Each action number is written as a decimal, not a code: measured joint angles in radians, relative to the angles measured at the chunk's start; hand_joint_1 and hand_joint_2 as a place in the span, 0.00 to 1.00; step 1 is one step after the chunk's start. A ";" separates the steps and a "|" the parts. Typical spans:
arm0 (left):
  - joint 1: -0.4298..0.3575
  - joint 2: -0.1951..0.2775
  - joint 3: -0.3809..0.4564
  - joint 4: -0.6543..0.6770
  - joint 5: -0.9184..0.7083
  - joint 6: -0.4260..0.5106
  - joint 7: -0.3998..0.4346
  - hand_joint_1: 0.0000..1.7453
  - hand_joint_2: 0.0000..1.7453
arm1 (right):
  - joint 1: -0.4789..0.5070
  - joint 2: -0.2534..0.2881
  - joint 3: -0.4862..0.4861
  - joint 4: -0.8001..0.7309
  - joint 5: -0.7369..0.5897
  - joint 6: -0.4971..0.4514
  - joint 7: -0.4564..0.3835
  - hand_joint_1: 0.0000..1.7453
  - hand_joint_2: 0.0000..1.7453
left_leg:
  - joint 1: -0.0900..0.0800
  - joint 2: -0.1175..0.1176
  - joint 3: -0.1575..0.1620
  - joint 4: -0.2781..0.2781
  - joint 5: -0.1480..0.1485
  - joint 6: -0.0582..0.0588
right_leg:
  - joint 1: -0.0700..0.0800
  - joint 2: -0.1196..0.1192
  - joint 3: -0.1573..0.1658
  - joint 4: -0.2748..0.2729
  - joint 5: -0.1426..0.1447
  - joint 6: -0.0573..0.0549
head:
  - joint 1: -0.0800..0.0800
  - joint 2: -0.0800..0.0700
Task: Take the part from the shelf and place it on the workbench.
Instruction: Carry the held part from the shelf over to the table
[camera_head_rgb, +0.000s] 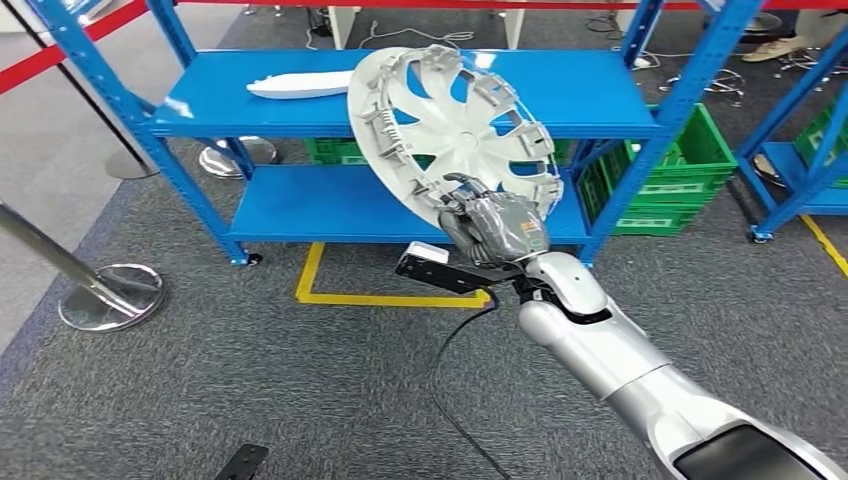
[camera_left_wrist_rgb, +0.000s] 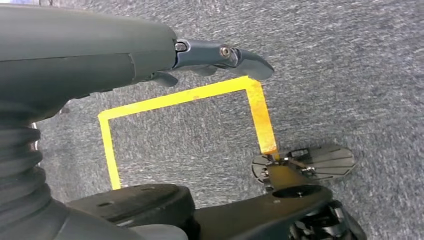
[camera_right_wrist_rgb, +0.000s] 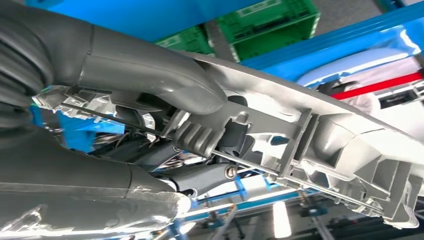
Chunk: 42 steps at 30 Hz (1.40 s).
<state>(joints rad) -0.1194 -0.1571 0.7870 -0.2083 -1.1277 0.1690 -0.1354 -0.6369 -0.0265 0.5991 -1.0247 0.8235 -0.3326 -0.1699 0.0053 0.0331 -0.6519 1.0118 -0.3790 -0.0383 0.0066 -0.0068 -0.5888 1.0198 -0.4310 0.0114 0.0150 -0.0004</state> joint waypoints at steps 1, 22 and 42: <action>-0.001 0.000 0.000 0.000 0.000 0.000 0.000 0.00 1.00 | 0.000 0.000 0.000 0.000 -0.001 0.001 0.000 1.00 1.00 | 0.000 -0.006 -0.013 0.033 -0.028 -0.005 | -0.003 0.007 -0.004 -0.003 0.008 -0.005 | -0.001 0.000; 0.002 0.001 0.000 0.000 -0.006 -0.002 -0.006 0.00 1.00 | 0.004 -0.005 -0.025 -0.005 -0.017 0.002 -0.003 1.00 1.00 | 0.008 0.007 0.063 -0.016 -0.042 0.039 | -0.013 0.007 -0.168 0.255 -0.057 0.061 | 0.022 0.000; 0.003 0.001 0.000 0.000 -0.008 -0.005 -0.008 0.00 1.00 | -0.005 -0.027 -0.058 -0.024 -0.008 -0.004 0.015 1.00 1.00 | 0.005 -0.046 -0.034 0.197 -0.119 -0.005 | -0.013 0.086 -0.053 0.004 0.049 -0.004 | 0.011 0.000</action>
<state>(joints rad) -0.1163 -0.1563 0.7870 -0.2083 -1.1360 0.1637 -0.1434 -0.6419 -0.0538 0.5413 -1.0483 0.8159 -0.3368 -0.1549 0.0107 -0.0127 -0.6864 1.2091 -0.4984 -0.0435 -0.0062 0.0795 -0.6422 1.0240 -0.3822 0.0079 0.0258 -0.0004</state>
